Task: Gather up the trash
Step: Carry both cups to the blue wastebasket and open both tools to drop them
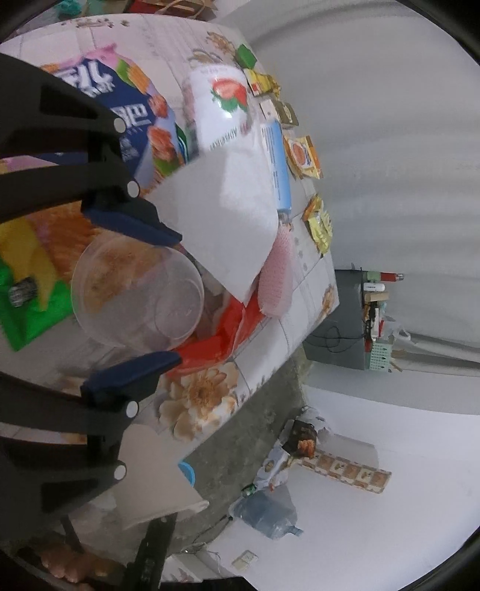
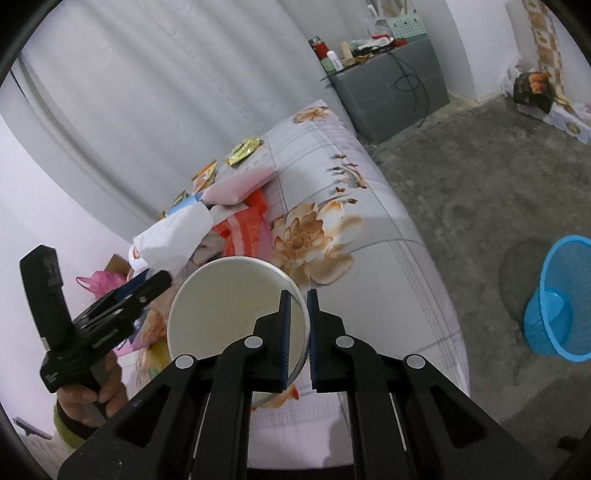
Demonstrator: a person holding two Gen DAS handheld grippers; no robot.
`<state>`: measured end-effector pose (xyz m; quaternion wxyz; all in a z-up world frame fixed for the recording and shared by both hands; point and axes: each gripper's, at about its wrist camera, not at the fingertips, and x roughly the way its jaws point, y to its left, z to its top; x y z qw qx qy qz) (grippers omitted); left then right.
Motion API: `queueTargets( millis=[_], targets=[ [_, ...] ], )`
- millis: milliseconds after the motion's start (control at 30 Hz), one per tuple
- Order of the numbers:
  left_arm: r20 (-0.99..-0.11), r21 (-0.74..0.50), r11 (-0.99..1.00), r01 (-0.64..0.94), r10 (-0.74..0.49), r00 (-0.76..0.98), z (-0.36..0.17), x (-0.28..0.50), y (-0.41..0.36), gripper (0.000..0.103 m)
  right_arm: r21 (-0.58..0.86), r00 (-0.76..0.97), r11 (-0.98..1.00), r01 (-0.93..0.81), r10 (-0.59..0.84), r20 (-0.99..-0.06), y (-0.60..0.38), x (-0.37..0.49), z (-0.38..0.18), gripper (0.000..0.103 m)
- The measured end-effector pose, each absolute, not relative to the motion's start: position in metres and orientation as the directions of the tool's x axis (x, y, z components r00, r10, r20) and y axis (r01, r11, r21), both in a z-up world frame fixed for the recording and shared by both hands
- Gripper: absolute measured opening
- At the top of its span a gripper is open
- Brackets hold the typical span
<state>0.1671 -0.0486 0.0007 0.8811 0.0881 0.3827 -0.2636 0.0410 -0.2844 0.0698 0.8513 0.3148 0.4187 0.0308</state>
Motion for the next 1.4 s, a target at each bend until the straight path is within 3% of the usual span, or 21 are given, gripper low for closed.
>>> queueTargets(
  millis=[233,567,733,1033,1100,1167,1200,1267,1400],
  targets=[
    [-0.658,-0.078,0.800,0.595,-0.490,0.573,0.043,0.135,-0.057,0.057,0.574,0.695,0.770,0.278,0.252,-0.674,-0.326,0.019,0.073,0.007],
    [-0.644,-0.191,0.541,0.819,-0.699,0.312,0.067,0.108,-0.207,0.057,0.516,0.702,0.596,0.616,-0.117,-0.702,-0.447,-0.056,0.061,0.007],
    [-0.696,-0.260,0.421,0.869,-0.705,0.134,0.045,0.102,-0.315,0.057,0.487,0.618,0.441,0.754,-0.225,-0.754,-0.502,-0.070,0.026,0.007],
    [-0.778,-0.287,0.324,0.901,-0.628,-0.022,-0.034,0.075,-0.480,0.057,0.478,0.523,0.233,0.847,-0.203,-0.827,-0.593,-0.057,-0.058,0.007],
    [-0.790,-0.273,0.327,0.905,-0.613,-0.017,-0.051,0.070,-0.504,0.058,0.471,0.506,0.198,0.859,-0.197,-0.840,-0.611,-0.054,-0.078,0.010],
    [-0.799,-0.271,0.335,0.903,-0.601,-0.017,-0.067,0.069,-0.524,0.074,0.456,0.486,0.182,0.871,-0.191,-0.853,-0.613,-0.055,-0.095,0.017],
    [-0.805,-0.263,0.344,0.901,-0.593,-0.009,-0.075,0.068,-0.534,0.077,0.439,0.466,0.169,0.883,-0.184,-0.865,-0.621,-0.052,-0.106,0.021],
    [-0.808,-0.252,0.357,0.899,-0.588,0.007,-0.083,0.067,-0.540,0.081,0.388,0.409,0.140,0.911,-0.175,-0.896,-0.620,-0.056,-0.124,0.045],
    [-0.789,-0.278,0.343,0.897,-0.614,-0.010,-0.086,0.065,-0.536,0.084,0.407,0.422,0.119,0.906,-0.181,-0.888,-0.606,-0.072,-0.125,0.045]
  ],
)
